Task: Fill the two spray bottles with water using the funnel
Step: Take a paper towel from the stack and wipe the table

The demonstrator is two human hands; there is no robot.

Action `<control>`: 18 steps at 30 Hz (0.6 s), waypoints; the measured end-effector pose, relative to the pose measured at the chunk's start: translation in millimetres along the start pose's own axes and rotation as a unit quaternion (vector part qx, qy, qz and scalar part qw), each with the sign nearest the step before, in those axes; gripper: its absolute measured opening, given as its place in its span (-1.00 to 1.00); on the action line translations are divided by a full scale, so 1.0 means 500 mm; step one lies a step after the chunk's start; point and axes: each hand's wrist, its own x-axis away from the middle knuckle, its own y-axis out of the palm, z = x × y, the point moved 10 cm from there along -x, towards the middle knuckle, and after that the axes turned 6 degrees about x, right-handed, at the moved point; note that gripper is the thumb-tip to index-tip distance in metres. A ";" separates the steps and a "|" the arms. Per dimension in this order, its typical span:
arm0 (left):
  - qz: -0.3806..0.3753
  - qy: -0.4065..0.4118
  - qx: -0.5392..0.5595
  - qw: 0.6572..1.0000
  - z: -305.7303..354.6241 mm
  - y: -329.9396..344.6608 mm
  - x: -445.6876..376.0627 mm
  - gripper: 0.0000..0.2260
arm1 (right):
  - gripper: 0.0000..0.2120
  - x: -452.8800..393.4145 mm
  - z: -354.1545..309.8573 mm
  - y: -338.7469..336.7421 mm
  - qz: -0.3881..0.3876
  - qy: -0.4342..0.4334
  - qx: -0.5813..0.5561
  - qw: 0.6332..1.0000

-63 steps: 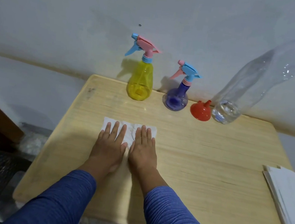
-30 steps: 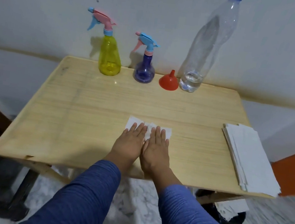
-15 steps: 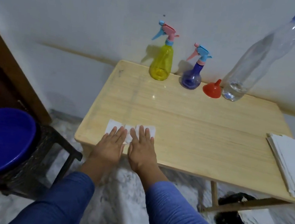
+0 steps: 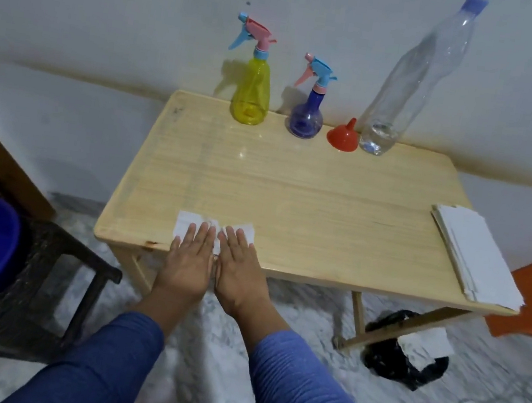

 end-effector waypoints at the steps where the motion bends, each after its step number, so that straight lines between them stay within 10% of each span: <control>1: 0.001 0.005 0.005 1.000 0.015 0.002 0.001 -0.53 | -0.51 0.007 0.013 -0.001 -0.002 0.003 0.001 1.000; 18: -0.017 0.105 -0.003 0.994 0.508 0.108 -0.039 -0.54 | -0.51 0.199 0.465 -0.100 0.022 0.072 -0.006 0.997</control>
